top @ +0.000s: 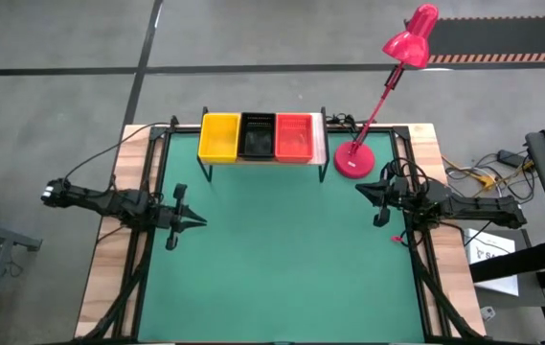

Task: Stack baskets on shelf by color
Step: Return to Home Position

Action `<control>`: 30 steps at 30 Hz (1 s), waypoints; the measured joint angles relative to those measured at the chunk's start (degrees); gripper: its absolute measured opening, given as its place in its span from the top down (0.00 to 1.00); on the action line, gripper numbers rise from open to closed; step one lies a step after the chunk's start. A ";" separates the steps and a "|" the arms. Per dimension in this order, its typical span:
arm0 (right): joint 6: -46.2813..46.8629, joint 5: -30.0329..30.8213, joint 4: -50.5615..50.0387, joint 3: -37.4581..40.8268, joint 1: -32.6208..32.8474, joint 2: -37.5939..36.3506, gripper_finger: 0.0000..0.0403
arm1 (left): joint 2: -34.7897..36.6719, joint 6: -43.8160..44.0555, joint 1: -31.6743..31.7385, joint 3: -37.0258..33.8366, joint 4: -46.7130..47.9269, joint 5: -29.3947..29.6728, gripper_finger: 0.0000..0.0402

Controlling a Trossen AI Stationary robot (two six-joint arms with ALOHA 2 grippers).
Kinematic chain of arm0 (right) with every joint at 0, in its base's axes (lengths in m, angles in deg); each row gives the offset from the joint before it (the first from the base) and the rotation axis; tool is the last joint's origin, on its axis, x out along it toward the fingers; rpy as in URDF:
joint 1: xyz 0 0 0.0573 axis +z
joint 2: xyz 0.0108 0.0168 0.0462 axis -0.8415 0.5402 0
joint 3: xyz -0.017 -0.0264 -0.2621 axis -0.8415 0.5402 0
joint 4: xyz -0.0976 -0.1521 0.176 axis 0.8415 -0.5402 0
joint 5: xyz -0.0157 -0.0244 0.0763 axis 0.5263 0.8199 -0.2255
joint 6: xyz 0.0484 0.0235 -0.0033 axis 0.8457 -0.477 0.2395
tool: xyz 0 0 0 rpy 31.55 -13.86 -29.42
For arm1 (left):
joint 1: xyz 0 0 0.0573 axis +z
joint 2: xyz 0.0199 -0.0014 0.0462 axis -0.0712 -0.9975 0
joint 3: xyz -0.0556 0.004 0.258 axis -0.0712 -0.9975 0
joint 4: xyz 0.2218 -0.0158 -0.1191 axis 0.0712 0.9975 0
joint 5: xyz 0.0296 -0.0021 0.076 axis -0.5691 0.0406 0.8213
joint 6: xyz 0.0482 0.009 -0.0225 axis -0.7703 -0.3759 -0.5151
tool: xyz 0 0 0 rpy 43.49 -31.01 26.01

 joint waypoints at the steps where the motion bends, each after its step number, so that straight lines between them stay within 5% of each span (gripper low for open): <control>1: -0.01 0.00 0.02 0.00 0.00 0.00 0.98 | -0.05 0.00 0.00 0.00 0.00 0.00 0.96; 30: 0.00 -0.02 0.01 0.00 0.00 0.00 0.98 | -1.07 0.00 0.02 -0.07 -0.02 -0.07 0.96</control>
